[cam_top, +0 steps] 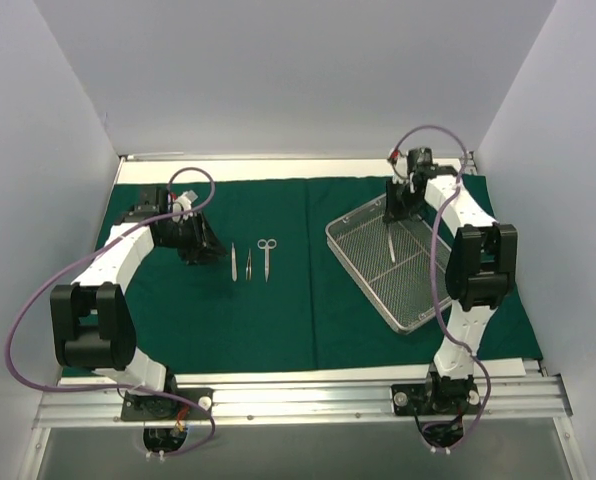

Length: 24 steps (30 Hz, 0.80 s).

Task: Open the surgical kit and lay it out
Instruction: Pick up the medical item from the container, then place the medical item in the surgical kit.

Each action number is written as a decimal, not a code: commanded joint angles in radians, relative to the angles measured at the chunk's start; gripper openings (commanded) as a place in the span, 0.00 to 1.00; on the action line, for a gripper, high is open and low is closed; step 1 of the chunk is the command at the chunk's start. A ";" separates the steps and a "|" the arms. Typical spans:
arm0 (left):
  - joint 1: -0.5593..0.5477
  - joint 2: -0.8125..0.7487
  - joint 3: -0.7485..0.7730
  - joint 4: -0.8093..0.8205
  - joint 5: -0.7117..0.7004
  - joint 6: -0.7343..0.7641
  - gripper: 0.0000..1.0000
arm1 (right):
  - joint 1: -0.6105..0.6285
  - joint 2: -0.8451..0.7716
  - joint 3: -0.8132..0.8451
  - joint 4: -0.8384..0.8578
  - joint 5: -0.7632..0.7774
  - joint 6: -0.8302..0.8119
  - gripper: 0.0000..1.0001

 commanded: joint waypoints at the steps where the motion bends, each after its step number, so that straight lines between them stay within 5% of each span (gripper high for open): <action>1: 0.005 -0.018 0.052 0.051 0.088 -0.032 0.50 | 0.018 -0.118 0.082 -0.012 -0.004 0.110 0.00; 12: -0.053 -0.015 0.132 0.173 0.169 -0.160 0.56 | 0.202 -0.311 0.084 0.109 0.032 0.387 0.00; 19: -0.153 0.018 0.242 0.154 0.143 -0.141 0.56 | 0.333 -0.319 0.085 0.253 0.023 0.608 0.00; 24: -0.190 0.025 0.273 0.187 0.155 -0.142 0.56 | 0.403 -0.267 0.145 0.210 0.066 0.641 0.00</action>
